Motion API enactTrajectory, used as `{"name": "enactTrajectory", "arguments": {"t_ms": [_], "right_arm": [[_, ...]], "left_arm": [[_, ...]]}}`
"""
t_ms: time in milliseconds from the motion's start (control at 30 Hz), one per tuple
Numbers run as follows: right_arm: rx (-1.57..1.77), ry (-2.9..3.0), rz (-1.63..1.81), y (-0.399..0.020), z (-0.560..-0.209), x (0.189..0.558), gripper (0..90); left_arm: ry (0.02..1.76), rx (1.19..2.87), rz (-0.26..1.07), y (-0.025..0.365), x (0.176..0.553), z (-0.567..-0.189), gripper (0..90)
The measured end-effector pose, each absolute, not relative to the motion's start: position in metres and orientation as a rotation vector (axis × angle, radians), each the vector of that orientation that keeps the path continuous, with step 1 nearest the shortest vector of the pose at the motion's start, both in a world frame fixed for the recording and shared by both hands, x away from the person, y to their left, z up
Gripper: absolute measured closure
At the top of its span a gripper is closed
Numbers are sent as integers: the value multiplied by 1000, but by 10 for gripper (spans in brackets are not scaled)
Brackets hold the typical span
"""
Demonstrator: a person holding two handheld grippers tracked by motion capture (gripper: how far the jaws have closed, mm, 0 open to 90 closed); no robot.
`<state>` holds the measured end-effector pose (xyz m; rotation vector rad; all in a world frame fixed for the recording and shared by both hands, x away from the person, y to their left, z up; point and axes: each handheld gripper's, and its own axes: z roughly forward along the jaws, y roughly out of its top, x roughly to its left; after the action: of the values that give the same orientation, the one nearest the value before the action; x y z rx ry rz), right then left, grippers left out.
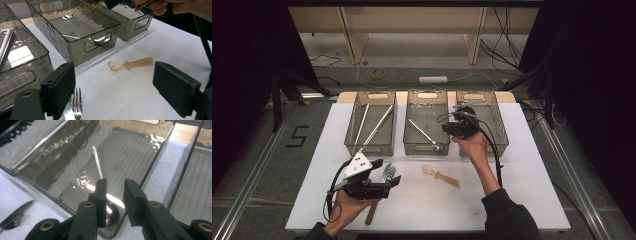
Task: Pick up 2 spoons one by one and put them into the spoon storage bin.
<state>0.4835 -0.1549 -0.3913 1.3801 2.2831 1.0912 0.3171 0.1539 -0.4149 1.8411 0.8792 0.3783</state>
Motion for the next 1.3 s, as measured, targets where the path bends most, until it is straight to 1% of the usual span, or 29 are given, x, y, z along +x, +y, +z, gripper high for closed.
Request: {"name": "enactTrajectory", "arguments": {"t_ms": [33, 67, 100, 200, 367, 500, 667, 1067, 1300], "right_arm": [[1377, 2283, 1100, -156, -390, 483, 715], [1370, 2283, 1125, -158, -387, 482, 669], [1370, 2283, 1125, -158, -387, 482, 669], [1346, 2306, 1148, -160, -384, 479, 608], [1313, 2345, 1189, -165, -378, 472, 485], [1264, 2370, 1210, -168, -373, 463, 417], [1184, 2412, 1230, -173, -371, 450, 363], [1075, 2505, 1194, -178, -376, 426, 315], [1019, 2542, 1192, -178, -381, 414, 312]], "left_arm": [[878, 1841, 379, 154, 317, -415, 178], [879, 1841, 378, 154, 317, -415, 178], [880, 1841, 378, 154, 317, -415, 178], [881, 1841, 379, 154, 317, -415, 178], [882, 1839, 381, 154, 317, -415, 177], [881, 1837, 383, 155, 318, -415, 177], [887, 1822, 384, 156, 318, -414, 176], [898, 1810, 374, 157, 319, -415, 172], [893, 1817, 373, 157, 318, -415, 170]]}}
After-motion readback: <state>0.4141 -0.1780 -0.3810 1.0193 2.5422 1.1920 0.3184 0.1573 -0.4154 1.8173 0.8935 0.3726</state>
